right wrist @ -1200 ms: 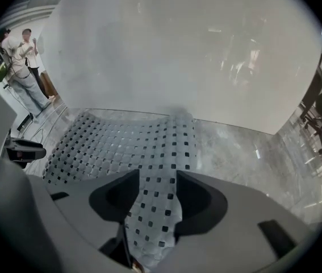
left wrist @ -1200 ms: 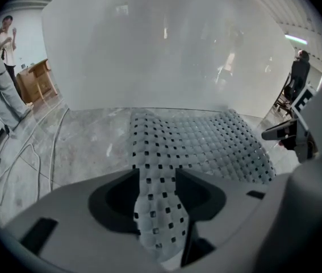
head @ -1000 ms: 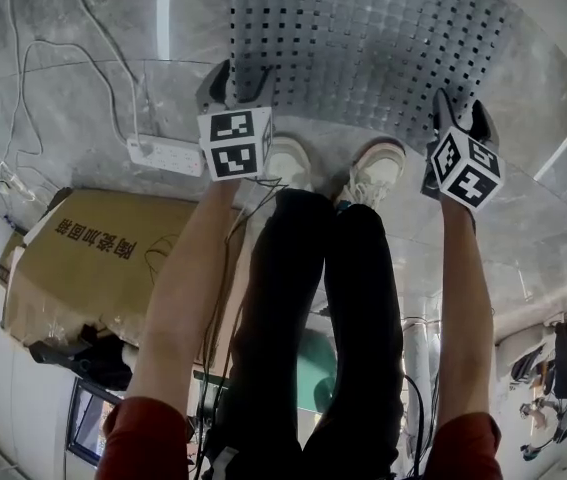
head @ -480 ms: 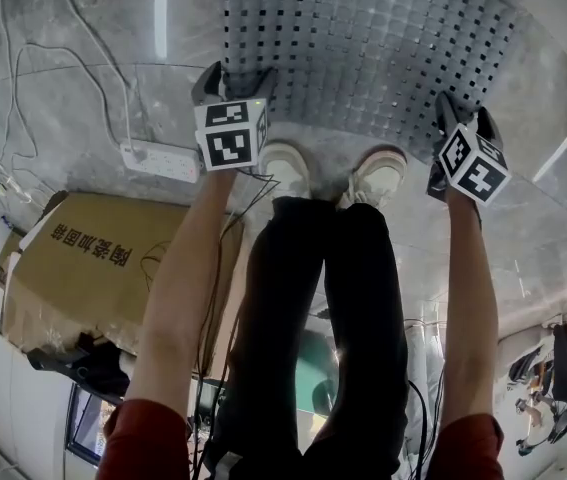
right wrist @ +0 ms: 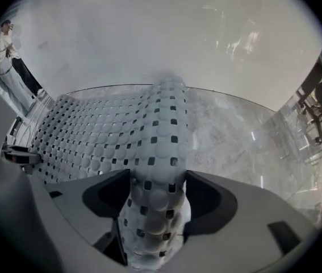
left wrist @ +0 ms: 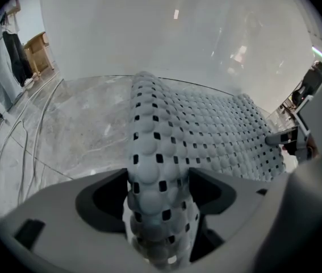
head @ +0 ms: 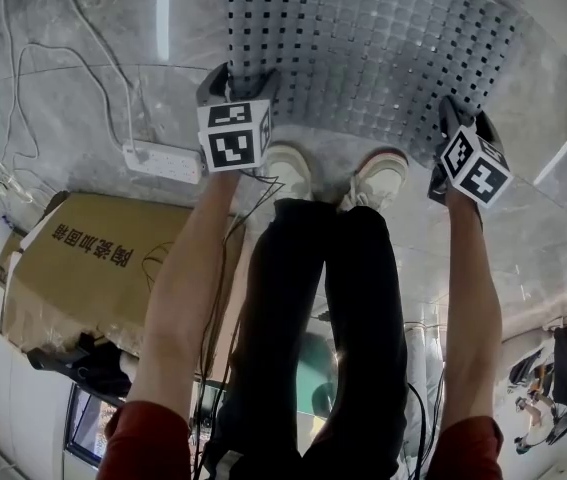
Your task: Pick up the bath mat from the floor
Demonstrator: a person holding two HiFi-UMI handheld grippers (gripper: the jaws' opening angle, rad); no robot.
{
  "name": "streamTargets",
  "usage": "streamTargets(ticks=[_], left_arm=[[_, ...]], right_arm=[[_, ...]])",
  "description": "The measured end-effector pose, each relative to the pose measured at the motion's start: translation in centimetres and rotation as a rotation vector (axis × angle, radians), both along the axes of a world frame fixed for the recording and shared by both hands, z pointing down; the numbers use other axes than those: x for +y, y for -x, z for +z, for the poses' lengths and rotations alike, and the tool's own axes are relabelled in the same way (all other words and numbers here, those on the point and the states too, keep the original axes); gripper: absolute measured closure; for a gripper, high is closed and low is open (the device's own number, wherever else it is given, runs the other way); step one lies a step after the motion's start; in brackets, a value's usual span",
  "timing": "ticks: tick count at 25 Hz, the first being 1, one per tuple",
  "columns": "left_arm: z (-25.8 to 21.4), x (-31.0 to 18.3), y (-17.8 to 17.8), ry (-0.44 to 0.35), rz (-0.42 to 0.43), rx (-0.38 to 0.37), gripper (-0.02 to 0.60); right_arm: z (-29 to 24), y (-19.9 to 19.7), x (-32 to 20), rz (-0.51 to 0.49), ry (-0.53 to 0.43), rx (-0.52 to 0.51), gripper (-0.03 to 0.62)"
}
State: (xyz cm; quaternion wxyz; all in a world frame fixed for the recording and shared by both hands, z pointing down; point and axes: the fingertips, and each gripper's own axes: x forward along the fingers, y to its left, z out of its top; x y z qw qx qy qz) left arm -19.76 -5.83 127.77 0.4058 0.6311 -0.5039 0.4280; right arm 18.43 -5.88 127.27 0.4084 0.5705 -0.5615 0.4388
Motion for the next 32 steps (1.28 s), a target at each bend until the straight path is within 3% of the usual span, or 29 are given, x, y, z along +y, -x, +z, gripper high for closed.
streamTargets(ticks=[17,32], left_arm=[[-1.9,0.2,-2.4,0.103,-0.024,0.088,0.373],[-8.4,0.2,-4.5,0.131,-0.078,0.115,0.428]], right_arm=[[-2.6,2.0,0.1,0.058,-0.027,-0.083,0.419],[-9.0,4.5,-0.8,-0.020,-0.069,-0.079,0.498]])
